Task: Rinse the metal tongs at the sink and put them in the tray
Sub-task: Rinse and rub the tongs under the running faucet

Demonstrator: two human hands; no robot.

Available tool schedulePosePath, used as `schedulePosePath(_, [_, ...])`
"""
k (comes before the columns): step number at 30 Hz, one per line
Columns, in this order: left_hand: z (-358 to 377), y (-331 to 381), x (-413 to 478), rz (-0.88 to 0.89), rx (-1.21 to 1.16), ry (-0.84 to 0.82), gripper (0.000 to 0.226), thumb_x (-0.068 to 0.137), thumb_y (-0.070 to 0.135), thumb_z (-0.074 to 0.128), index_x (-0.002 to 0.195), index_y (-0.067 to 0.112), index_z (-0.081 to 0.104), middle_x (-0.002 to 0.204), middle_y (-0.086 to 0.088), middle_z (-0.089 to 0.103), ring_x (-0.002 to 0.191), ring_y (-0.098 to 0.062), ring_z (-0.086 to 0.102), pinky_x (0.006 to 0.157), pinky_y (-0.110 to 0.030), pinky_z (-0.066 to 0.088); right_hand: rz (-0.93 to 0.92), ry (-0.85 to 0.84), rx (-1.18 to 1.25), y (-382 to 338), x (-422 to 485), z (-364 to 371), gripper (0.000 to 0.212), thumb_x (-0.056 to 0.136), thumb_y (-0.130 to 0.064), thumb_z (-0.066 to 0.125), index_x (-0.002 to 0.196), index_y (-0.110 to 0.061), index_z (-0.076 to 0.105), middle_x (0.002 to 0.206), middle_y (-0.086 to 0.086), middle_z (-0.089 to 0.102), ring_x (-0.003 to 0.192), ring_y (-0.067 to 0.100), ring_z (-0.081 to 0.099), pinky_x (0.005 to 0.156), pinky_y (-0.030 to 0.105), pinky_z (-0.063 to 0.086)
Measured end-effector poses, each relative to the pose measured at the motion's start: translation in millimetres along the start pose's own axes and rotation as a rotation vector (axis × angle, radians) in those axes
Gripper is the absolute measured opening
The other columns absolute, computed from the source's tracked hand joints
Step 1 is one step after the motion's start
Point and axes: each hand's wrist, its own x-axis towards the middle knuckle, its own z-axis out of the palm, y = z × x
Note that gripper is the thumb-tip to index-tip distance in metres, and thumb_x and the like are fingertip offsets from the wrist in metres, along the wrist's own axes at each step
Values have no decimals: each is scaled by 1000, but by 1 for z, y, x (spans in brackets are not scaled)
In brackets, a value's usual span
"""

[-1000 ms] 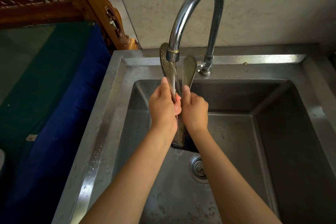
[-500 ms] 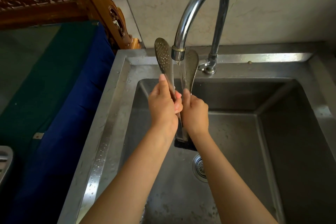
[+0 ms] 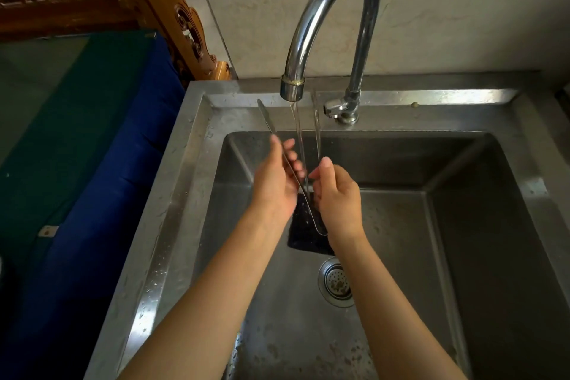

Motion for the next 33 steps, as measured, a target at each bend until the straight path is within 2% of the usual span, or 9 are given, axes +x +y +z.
schedulePosePath(3, [-12, -25, -11, 87, 232, -87, 22, 93, 9, 52, 113, 9, 59, 89, -2, 68, 81, -11, 66, 73, -22, 53, -91, 15, -59, -2, 6, 3, 22, 95, -24, 46, 91, -14, 65, 77, -4, 67, 72, 3, 62, 66, 17, 49])
schedulePosePath(6, [-20, -39, -18, 154, 462, -54, 25, 90, 8, 55, 111, 19, 63, 100, -2, 71, 93, -13, 67, 80, -27, 54, -99, -14, -40, -1, 8, 7, 17, 94, -19, 49, 102, -12, 63, 87, 3, 68, 82, 12, 65, 75, 24, 53])
schedulePosePath(11, [-30, -46, -26, 174, 682, -95, 22, 91, 11, 53, 90, 29, 66, 90, 0, 73, 79, -15, 71, 67, -34, 59, -159, -8, -23, -2, 15, 6, 20, 96, -19, 44, 108, -17, 60, 82, -8, 62, 75, 2, 56, 70, 14, 46])
schedulePosePath(16, [-28, -40, -19, 297, 769, -28, 18, 91, 19, 53, 77, 23, 63, 60, 5, 67, 44, -17, 60, 42, -33, 50, -71, -47, 94, -9, 25, -1, 16, 96, -24, 46, 85, -17, 56, 63, -1, 50, 59, 15, 47, 59, 31, 42])
schedulePosePath(22, [-24, -26, -17, 197, 586, -39, 32, 96, 36, 44, 75, 22, 63, 49, 4, 61, 41, -12, 57, 35, -21, 42, -83, -249, 131, -10, 31, -9, 24, 96, -26, 44, 78, -15, 55, 63, -3, 52, 61, 11, 49, 62, 23, 45])
schedulePosePath(25, [-26, -23, -21, 172, 612, -49, 47, 94, 54, 32, 71, 27, 64, 52, 0, 62, 45, -17, 59, 36, -22, 42, -107, -296, 22, -5, 21, 0, 25, 98, -26, 42, 84, -13, 58, 66, 5, 57, 58, 18, 56, 55, 30, 47])
schedulePosePath(28, [-29, -33, -29, 170, 626, 58, 48, 93, 55, 34, 63, 27, 59, 54, -4, 55, 42, -14, 52, 43, -22, 42, -229, -135, -162, 0, 16, 11, 22, 98, -19, 39, 97, -18, 61, 88, -8, 58, 90, 21, 58, 80, 31, 47])
schedulePosePath(30, [-32, -38, -31, 168, 584, 113, 51, 94, 52, 35, 59, 22, 57, 50, -6, 54, 36, -13, 47, 39, -19, 36, -214, -36, -136, 3, 15, 15, 18, 96, -15, 43, 111, -18, 54, 100, -10, 49, 93, 15, 54, 81, 26, 45])
schedulePosePath(33, [-36, -38, -31, 173, 581, 127, 57, 96, 51, 32, 58, 19, 60, 42, -1, 54, 31, -13, 45, 34, -16, 32, -120, -105, -73, 5, 15, 14, 45, 88, -7, 56, 127, -19, 36, 108, 4, 47, 83, 9, 56, 72, 18, 50])
